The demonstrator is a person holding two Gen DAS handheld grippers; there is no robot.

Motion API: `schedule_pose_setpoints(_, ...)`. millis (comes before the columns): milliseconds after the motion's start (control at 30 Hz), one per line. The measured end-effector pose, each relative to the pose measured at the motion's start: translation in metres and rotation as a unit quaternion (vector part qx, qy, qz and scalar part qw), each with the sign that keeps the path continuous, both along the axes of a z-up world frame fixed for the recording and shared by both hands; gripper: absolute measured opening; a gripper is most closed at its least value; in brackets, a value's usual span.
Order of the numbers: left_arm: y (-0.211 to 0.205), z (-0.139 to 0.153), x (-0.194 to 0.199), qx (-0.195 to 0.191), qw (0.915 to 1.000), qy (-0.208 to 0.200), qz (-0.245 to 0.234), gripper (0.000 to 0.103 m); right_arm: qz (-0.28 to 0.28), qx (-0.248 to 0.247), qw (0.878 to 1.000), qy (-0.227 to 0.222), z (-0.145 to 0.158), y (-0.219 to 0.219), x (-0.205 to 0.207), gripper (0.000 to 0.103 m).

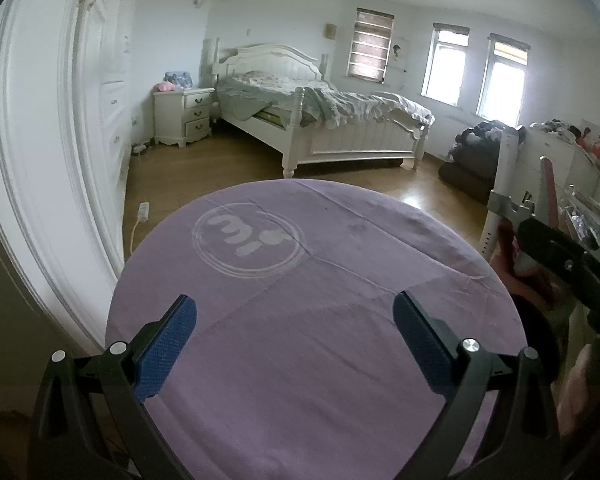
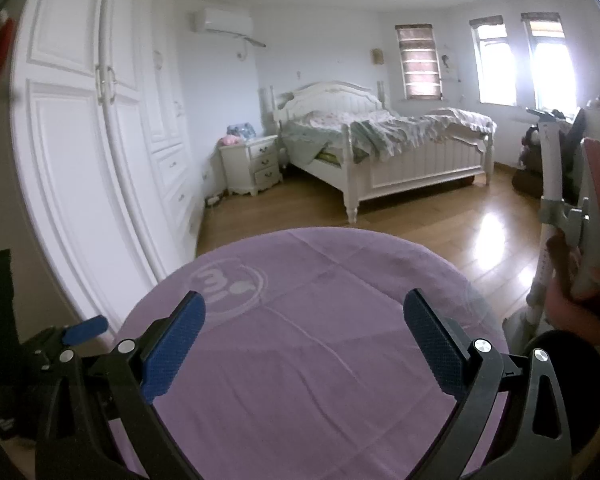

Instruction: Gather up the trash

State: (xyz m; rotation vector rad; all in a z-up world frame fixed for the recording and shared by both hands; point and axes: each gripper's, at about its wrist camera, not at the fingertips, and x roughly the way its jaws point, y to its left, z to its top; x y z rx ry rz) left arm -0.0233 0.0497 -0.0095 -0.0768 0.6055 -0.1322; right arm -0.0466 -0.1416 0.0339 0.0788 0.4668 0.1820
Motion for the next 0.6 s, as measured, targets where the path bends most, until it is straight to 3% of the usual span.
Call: schedule_pose_setpoints(600,-0.0098,-0.0062,-0.0009,0.009,0.9999,0.009,-0.005,0.098,-0.005,0.005,1.000,0.014,-0.0098,-0.0014,0.0041,0.098)
